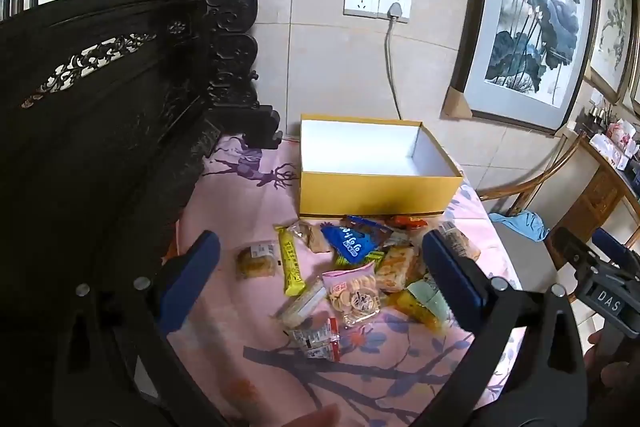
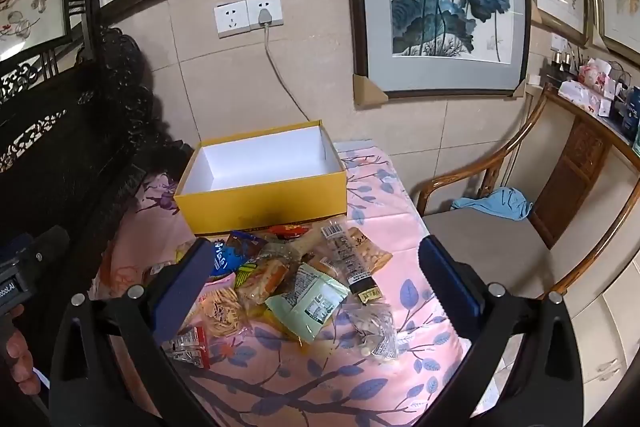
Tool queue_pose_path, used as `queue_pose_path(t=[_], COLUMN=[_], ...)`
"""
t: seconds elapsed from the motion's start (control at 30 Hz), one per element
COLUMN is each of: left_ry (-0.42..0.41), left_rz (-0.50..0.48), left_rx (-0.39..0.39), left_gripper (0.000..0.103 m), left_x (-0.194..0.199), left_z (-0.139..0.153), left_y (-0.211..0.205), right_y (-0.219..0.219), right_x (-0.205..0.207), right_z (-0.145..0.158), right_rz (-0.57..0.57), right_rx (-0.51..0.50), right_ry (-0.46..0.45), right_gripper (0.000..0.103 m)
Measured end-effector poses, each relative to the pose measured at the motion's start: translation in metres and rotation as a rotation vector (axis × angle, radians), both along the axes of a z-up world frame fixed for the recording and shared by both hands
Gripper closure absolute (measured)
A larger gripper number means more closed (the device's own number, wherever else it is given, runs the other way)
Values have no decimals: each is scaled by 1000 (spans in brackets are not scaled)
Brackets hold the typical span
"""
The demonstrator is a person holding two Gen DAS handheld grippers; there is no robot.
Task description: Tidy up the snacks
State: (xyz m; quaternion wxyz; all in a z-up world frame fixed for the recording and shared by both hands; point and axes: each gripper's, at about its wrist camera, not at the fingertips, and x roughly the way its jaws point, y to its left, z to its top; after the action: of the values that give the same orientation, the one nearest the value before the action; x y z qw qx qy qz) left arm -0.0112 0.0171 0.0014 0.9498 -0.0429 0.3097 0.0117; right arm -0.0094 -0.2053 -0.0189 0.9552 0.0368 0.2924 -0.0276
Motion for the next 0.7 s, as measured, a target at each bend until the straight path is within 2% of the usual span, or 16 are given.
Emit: queue_pose_path(t=[0.13, 0.37, 0.47, 0.6, 0.7], left_ry=[-12, -16, -10, -11, -20], left_rz=[-7, -26, -31, -31, -13], left_rx=[-14, 18, 37, 68, 71], left_gripper=[2, 2, 2, 2, 2], left_x=[-3, -4, -2, -2, -1], left_z=[1, 0, -1, -4, -4], left_y=[-2, -13, -16, -18, -16], right_y=[0, 2, 0, -7, -2], right_x=[5, 7, 7, 3, 4], right_z=[-5, -13, -14, -5, 3], right_rz=[6, 18, -7, -19, -2], right_rx=[-10, -6, -8, 33, -11], right_ry=[27, 62, 52, -21, -46], right_gripper=[1, 1, 1, 1, 1])
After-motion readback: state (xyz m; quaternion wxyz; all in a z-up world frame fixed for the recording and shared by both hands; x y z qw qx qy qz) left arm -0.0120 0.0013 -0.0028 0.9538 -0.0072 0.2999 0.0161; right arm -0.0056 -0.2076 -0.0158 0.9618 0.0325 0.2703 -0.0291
